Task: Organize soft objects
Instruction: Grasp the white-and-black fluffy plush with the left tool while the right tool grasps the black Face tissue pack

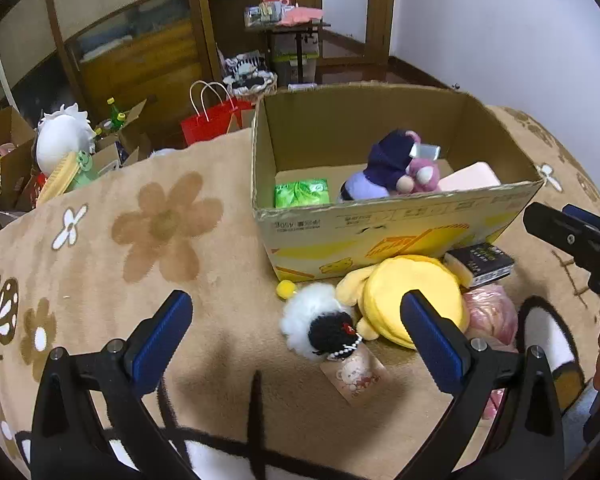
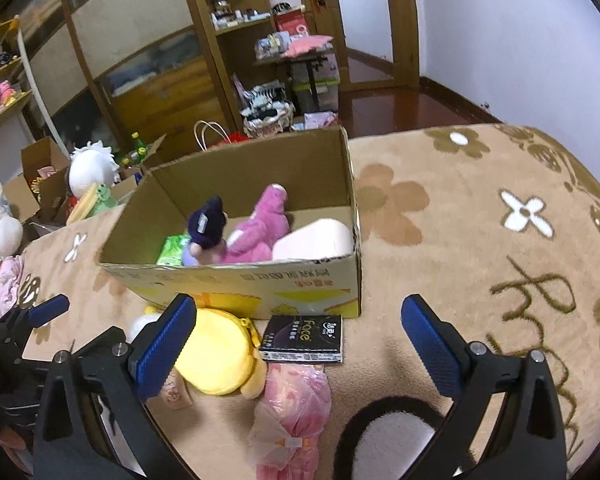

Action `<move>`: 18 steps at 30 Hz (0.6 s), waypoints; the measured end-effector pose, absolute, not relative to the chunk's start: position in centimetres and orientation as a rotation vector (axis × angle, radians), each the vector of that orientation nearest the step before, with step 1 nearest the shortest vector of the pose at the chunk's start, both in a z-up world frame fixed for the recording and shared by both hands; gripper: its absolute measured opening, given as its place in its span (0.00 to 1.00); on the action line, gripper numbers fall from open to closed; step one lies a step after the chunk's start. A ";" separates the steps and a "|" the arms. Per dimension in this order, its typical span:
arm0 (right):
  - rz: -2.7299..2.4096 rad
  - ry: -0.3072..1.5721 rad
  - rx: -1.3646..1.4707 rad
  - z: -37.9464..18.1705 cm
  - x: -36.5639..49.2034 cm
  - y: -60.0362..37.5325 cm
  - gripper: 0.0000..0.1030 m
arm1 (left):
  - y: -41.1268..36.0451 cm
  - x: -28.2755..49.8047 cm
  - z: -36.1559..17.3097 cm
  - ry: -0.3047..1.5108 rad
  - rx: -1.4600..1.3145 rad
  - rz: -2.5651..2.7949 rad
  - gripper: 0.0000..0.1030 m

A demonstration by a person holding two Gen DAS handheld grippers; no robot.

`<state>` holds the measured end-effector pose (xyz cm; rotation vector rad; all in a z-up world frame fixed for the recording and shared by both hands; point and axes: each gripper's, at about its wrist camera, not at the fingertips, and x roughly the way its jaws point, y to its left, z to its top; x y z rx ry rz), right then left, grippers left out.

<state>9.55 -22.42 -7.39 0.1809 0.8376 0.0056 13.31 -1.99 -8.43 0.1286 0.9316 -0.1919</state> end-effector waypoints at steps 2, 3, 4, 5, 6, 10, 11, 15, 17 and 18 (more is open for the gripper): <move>0.003 0.856 0.189 -8.2 10.0 -22.6 1.00 | -2.0 13.7 -9.0 0.945 0.127 -0.195 1.00; 0.000 0.864 0.193 -8.6 10.2 -22.6 1.00 | -2.0 13.9 -9.2 0.950 0.124 -0.196 1.00; -0.002 0.873 0.194 -9.1 10.4 -22.7 1.00 | -2.0 14.1 -9.4 0.957 0.121 -0.198 1.00; -0.006 0.881 0.194 -9.5 10.6 -22.7 1.00 | -2.0 14.3 -9.7 0.964 0.117 -0.200 1.00; -0.007 0.887 0.193 -9.8 10.8 -22.7 1.00 | -2.0 14.5 -10.0 0.972 0.118 -0.199 1.00; -0.010 0.908 0.174 -11.0 11.4 -22.6 1.00 | -2.2 15.1 -10.9 0.998 0.130 -0.199 1.00; -0.013 0.913 0.167 -11.2 11.5 -22.6 1.00 | -2.2 15.3 -11.3 1.007 0.130 -0.202 1.00; -0.018 0.929 0.157 -11.9 11.8 -22.4 1.00 | -2.2 16.2 -12.7 1.054 0.138 -0.194 1.00; -0.020 0.934 0.153 -12.1 11.9 -22.4 1.00 | -2.2 16.5 -13.3 1.072 0.130 -0.204 1.00; -0.022 0.935 0.150 -12.3 12.0 -22.4 1.00 | -2.3 16.6 -13.5 1.076 0.131 -0.205 1.00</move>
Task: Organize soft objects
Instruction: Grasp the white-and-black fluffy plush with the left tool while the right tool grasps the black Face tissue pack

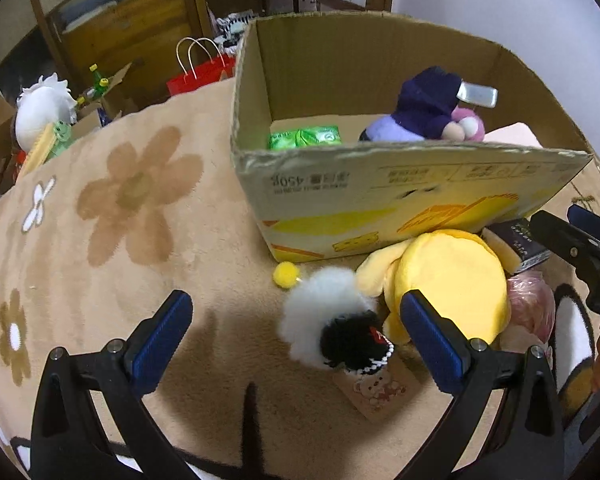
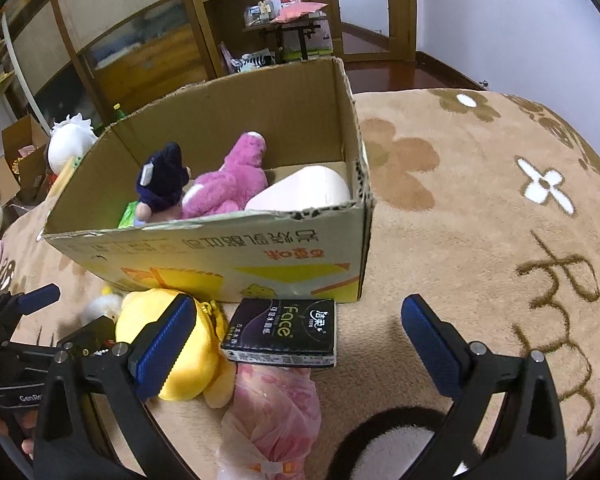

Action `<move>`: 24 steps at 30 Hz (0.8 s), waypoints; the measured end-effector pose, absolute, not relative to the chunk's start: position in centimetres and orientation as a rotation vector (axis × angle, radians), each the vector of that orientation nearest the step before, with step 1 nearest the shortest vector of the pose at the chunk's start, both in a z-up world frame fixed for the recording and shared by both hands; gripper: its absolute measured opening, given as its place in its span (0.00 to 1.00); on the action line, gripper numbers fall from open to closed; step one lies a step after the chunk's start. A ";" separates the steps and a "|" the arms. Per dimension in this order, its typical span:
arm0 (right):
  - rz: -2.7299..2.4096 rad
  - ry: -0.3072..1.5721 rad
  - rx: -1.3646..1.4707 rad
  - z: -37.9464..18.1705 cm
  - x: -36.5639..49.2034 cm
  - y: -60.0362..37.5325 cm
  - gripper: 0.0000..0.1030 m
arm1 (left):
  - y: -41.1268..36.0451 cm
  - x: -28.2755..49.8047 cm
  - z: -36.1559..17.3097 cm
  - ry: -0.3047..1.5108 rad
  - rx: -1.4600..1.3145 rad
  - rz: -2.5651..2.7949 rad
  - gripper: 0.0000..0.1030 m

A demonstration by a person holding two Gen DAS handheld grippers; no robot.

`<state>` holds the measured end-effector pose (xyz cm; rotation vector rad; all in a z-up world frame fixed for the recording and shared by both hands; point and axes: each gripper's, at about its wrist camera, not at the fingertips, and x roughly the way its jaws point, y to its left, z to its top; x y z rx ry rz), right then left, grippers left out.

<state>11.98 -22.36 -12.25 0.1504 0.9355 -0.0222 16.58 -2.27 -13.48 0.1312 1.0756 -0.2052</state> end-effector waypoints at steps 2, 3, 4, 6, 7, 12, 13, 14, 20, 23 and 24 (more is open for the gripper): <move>-0.023 0.943 0.144 -12.6 12.1 -22.3 1.00 | -2.3 16.9 -13.9 1.080 0.137 -0.204 1.00; -0.024 0.947 0.141 -12.8 12.2 -22.3 1.00 | -2.3 17.1 -14.1 1.085 0.136 -0.202 1.00; -0.025 0.953 0.138 -13.0 12.4 -22.2 1.00 | -2.1 17.3 -14.3 1.088 0.132 -0.201 1.00; -0.023 0.960 0.135 -13.4 12.5 -22.0 1.00 | -1.7 17.6 -14.6 1.104 0.109 -0.200 0.99; -0.023 0.963 0.131 -13.5 12.5 -22.0 1.00 | -1.5 17.8 -14.8 1.110 0.095 -0.197 0.99; -0.022 0.967 0.105 -14.0 12.6 -21.7 1.00 | -1.1 18.1 -15.2 1.130 0.082 -0.202 0.87; -0.024 0.966 0.100 -14.0 12.7 -21.8 1.00 | -1.1 18.2 -15.3 1.138 0.082 -0.211 0.84; -0.026 0.963 0.096 -14.0 12.7 -21.9 0.94 | -1.2 18.2 -15.4 1.147 0.078 -0.221 0.80; -0.012 0.995 0.138 -14.6 13.0 -22.7 0.71 | -1.3 18.4 -15.6 1.156 0.033 -0.276 0.52; 0.013 1.011 0.177 -14.8 13.1 -22.9 0.62 | -1.5 18.2 -15.7 1.158 0.019 -0.313 0.36; 0.020 1.011 0.181 -14.8 13.1 -22.9 0.58 | -1.8 18.0 -15.7 1.159 0.019 -0.324 0.33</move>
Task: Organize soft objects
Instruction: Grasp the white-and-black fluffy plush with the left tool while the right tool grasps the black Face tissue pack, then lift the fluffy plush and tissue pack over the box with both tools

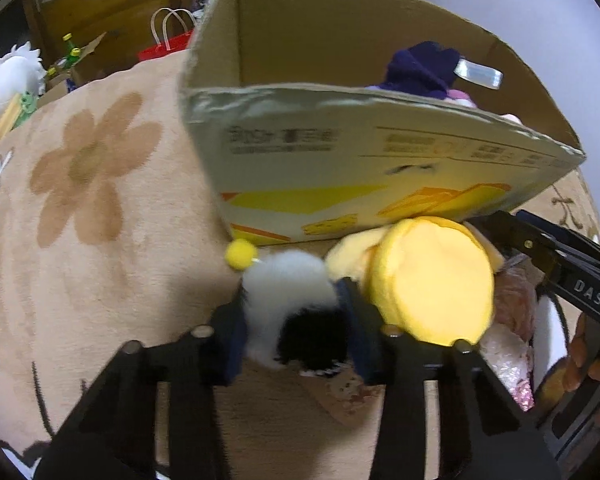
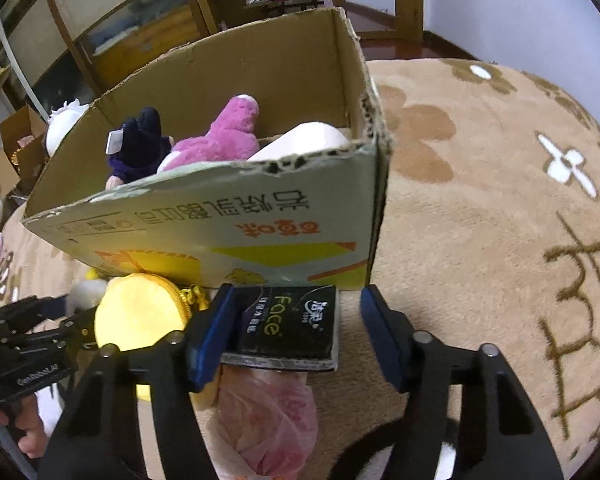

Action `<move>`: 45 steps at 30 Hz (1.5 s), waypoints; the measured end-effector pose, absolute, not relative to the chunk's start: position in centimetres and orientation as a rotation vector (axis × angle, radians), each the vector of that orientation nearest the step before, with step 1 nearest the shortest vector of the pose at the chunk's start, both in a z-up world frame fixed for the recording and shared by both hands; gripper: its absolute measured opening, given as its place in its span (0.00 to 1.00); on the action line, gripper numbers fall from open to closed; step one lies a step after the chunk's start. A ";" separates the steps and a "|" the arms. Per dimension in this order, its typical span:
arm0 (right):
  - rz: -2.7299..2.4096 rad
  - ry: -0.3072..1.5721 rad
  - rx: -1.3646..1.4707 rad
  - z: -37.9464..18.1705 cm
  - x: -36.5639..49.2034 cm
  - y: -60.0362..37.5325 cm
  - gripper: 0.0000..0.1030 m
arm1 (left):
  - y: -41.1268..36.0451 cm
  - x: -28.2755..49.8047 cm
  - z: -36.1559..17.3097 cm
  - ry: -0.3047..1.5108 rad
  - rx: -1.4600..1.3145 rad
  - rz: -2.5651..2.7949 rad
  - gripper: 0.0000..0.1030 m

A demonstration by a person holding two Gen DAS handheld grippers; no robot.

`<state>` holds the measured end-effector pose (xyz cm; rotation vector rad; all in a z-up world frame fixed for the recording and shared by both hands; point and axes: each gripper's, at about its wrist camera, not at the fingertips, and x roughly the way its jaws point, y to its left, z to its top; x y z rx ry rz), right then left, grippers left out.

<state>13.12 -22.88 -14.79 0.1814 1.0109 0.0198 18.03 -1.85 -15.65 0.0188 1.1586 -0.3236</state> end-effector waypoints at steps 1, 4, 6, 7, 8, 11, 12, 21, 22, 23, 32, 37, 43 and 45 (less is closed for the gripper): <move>0.030 1.011 0.184 -14.8 13.1 -22.8 0.57 | -2.0 17.9 -15.6 1.159 0.026 -0.330 0.33; 0.032 1.022 0.186 -14.8 13.1 -22.6 0.57 | -2.6 17.3 -15.4 1.146 0.058 -0.326 0.32; 0.034 1.026 0.203 -14.9 13.1 -22.6 0.57 | -2.6 17.1 -15.3 1.146 0.058 -0.325 0.32; 0.042 1.029 0.213 -14.9 13.1 -22.5 0.57 | -2.6 17.1 -15.4 1.146 0.056 -0.323 0.32; 0.044 1.028 0.212 -14.9 13.0 -22.4 0.58 | -2.6 17.1 -15.4 1.147 0.052 -0.320 0.32; 0.045 1.020 0.186 -14.7 12.9 -22.0 0.61 | -2.6 17.2 -15.4 1.149 0.049 -0.317 0.32; 0.047 1.019 0.182 -14.7 12.9 -21.8 0.65 | -2.5 17.3 -15.4 1.148 0.051 -0.318 0.32; 0.056 1.053 0.164 -15.5 13.1 -21.3 0.75 | -2.8 16.9 -15.1 1.145 0.052 -0.314 0.32; 0.055 1.062 0.169 -15.7 13.2 -21.5 0.75 | -2.9 16.8 -15.1 1.143 0.052 -0.314 0.32; 0.046 1.059 0.174 -15.7 13.1 -21.6 0.75 | -2.9 16.7 -14.9 1.137 0.055 -0.314 0.32; 0.048 1.046 0.168 -15.1 12.7 -21.6 0.70 | -2.3 15.2 -13.4 1.076 0.050 -0.292 0.32; 0.058 1.001 0.168 -13.3 12.1 -21.3 0.70 | -1.7 13.6 -12.1 1.023 0.037 -0.281 0.32; 0.066 0.935 0.154 -10.8 10.5 -20.8 0.70 | -2.0 11.0 -9.2 0.904 0.064 -0.268 0.32; 0.067 0.912 0.149 -10.1 9.5 -20.7 0.70 | -2.2 10.1 -8.2 0.866 0.069 -0.266 0.32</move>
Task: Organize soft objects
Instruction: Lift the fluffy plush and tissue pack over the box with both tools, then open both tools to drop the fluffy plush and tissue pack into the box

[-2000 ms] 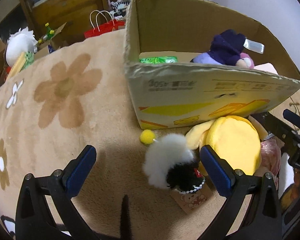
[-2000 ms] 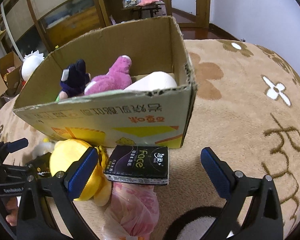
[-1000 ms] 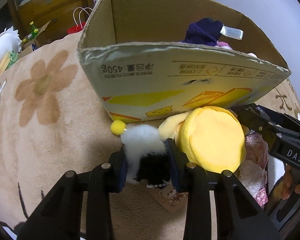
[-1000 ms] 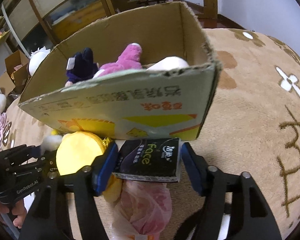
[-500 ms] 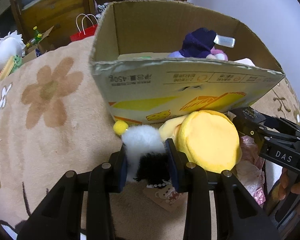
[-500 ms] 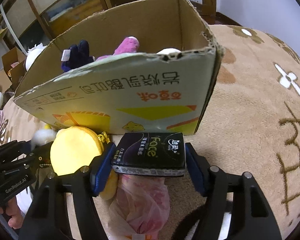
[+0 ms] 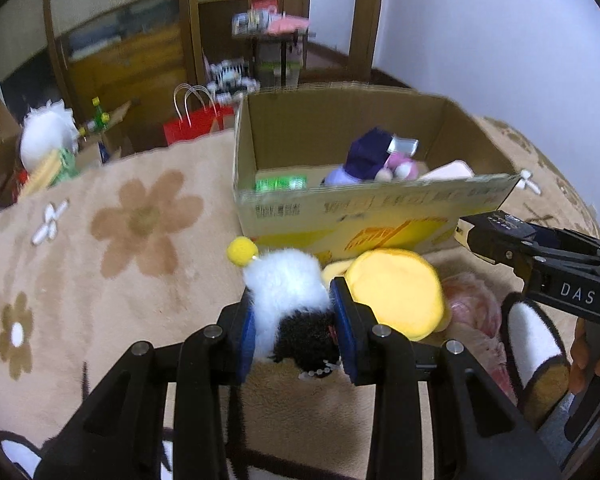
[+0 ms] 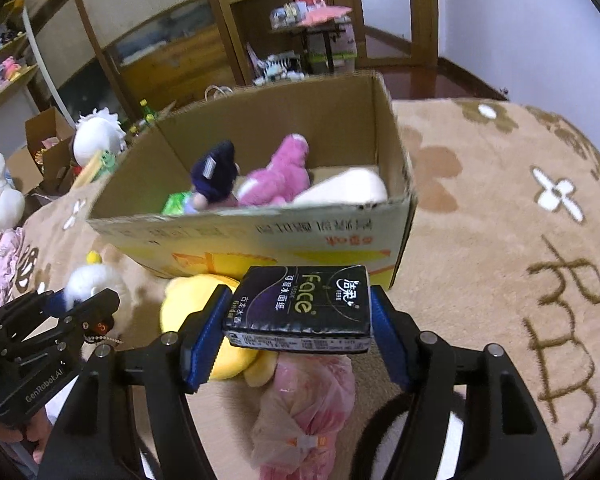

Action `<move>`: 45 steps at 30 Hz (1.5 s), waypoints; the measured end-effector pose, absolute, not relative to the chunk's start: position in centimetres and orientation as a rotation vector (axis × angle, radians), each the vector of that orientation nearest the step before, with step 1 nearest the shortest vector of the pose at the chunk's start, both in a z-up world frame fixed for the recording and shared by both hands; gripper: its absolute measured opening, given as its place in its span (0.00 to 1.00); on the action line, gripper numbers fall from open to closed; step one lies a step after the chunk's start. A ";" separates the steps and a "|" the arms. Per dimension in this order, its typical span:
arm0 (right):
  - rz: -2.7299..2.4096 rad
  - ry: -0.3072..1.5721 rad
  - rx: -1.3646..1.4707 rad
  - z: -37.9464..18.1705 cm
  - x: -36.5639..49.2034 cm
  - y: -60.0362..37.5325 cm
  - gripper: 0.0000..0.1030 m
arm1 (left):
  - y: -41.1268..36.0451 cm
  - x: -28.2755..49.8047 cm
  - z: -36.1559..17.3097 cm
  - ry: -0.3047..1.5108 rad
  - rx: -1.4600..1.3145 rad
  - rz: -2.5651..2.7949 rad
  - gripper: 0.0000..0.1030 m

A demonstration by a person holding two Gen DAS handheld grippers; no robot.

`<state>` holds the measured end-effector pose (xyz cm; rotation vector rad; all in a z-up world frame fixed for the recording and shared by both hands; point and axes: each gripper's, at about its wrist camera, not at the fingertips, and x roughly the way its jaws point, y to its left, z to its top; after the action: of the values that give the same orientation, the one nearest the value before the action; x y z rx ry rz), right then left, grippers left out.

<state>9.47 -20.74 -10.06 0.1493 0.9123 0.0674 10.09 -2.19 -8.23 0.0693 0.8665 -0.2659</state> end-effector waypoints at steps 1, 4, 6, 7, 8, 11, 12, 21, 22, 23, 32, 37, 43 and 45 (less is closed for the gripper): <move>0.068 0.896 0.146 -9.4 9.0 -20.7 0.70 | -2.3 9.6 -7.6 0.839 0.073 -0.266 0.32; 0.070 0.859 0.140 -7.7 8.6 -20.4 0.70 | -2.7 8.7 -6.3 0.780 0.093 -0.259 0.32; 0.070 0.830 0.128 -6.6 8.2 -20.2 0.70 | -3.1 8.2 -5.2 0.730 0.114 -0.259 0.32; 0.072 0.813 0.123 -6.0 8.0 -20.1 0.70 | -3.3 7.8 -4.6 0.704 0.125 -0.259 0.32; 0.073 0.800 0.121 -5.4 7.8 -20.1 0.70 | -3.3 8.1 -4.3 0.693 0.132 -0.260 0.32; 0.081 0.745 0.102 -3.5 7.6 -19.8 0.70 | -3.6 8.1 -3.4 0.658 0.146 -0.259 0.32; 0.081 0.728 0.094 -3.0 7.6 -19.7 0.70 | -3.6 8.1 -3.3 0.655 0.146 -0.260 0.32; 0.095 0.594 0.083 1.3 8.1 -19.1 0.70 | -4.2 8.9 -0.3 0.490 0.153 -0.245 0.32; 0.094 0.583 0.087 1.6 8.2 -19.2 0.70 | -4.3 8.9 0.3 0.466 0.156 -0.242 0.32; 0.094 0.574 0.095 1.9 8.4 -19.4 0.70 | -4.5 9.0 0.9 0.443 0.155 -0.238 0.32; 0.108 0.523 0.161 3.1 10.6 -21.0 0.70 | -4.8 12.6 3.4 0.439 0.055 -0.275 0.32; 0.100 0.530 0.137 2.1 12.1 -21.0 0.70 | -5.7 14.0 2.5 0.434 0.094 -0.266 0.32; 0.102 0.560 0.128 0.5 13.6 -21.1 0.70 | -6.6 15.9 0.3 0.461 0.138 -0.254 0.33; 0.098 0.574 0.127 -0.3 14.1 -21.2 0.70 | -6.7 16.3 -0.2 0.472 0.141 -0.252 0.33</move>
<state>14.08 -21.19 -0.26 0.1268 0.5744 0.0981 16.26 -6.66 -0.24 0.1410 0.4722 -0.2516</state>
